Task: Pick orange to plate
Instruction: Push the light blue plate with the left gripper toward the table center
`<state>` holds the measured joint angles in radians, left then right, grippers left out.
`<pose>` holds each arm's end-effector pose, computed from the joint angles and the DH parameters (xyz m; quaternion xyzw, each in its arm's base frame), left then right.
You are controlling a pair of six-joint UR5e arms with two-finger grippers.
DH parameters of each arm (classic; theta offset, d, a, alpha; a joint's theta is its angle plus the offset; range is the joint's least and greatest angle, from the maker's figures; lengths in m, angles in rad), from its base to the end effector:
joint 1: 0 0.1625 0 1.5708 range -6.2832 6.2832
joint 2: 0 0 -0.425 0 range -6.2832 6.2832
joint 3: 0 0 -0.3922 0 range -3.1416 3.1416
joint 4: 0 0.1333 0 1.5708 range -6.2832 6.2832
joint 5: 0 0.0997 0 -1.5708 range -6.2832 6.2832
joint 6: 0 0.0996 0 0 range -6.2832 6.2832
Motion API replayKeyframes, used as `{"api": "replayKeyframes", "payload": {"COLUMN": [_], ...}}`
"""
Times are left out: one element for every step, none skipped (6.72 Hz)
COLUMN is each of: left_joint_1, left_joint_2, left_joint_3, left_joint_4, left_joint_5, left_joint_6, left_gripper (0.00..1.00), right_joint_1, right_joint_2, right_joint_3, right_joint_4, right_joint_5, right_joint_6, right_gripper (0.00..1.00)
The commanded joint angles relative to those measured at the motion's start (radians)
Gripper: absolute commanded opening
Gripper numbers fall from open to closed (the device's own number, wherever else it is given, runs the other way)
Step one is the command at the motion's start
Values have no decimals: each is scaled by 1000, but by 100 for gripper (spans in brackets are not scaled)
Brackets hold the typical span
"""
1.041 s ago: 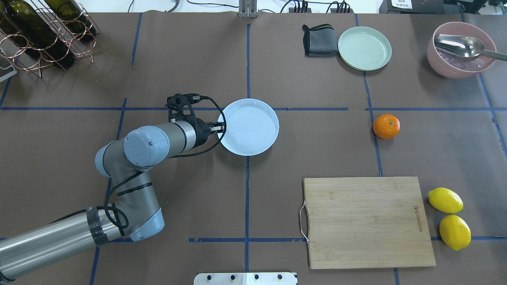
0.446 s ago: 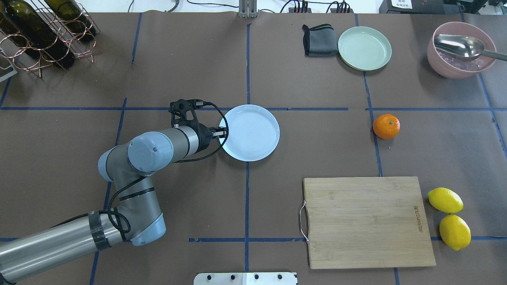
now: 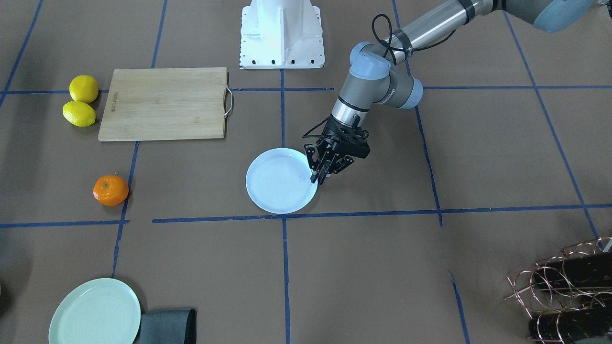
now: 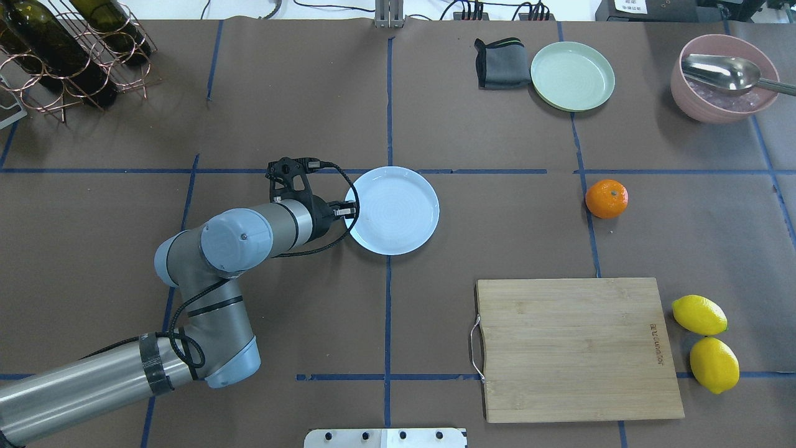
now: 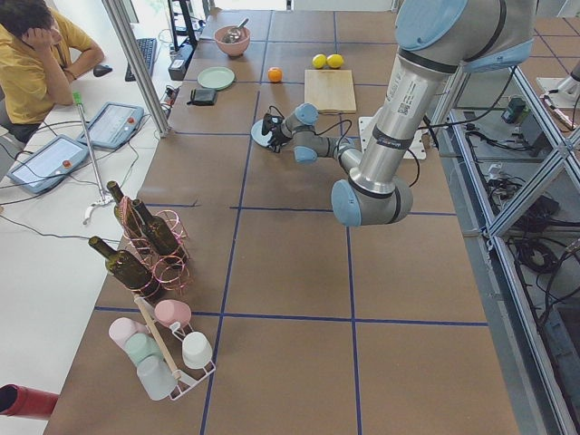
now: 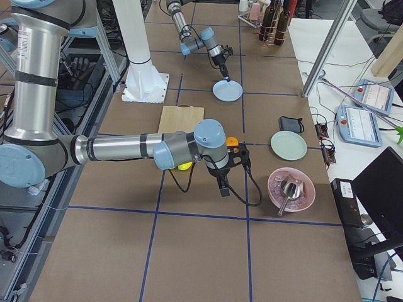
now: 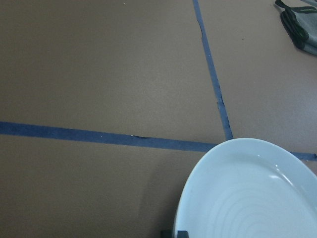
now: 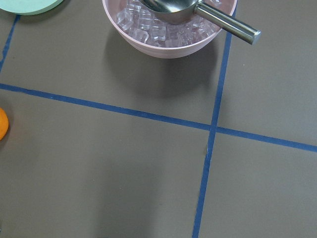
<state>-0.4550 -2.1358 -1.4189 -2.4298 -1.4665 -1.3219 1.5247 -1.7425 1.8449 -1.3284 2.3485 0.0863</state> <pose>0.5753 -0.4414 0.2979 0.2439 0.5424 -0.1134 0.7959 0.0433 -0.4378 0.5743 0.1337 -0.3832 -0.0467 0.9128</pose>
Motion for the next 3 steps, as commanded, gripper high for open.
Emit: {"api": "replayKeyframes", "payload": {"left_joint_1": [-11,-54,-120], "left_joint_2": [19,66,92], "left_joint_3": [-37,-101,-188], "left_joint_4": [2,18,105], "left_joint_5": [0,-29,-120], "left_joint_6": [9,76,208], "left_gripper": [100,100,100], "right_joint_1": [0,0,-1], "right_joint_2": [0,0,0], "right_joint_3": [0,0,2], "right_joint_4": [0,0,0], "right_joint_5": [0,0,0], "right_joint_6": [3,4,3], "right_gripper": [100,100,100]}}
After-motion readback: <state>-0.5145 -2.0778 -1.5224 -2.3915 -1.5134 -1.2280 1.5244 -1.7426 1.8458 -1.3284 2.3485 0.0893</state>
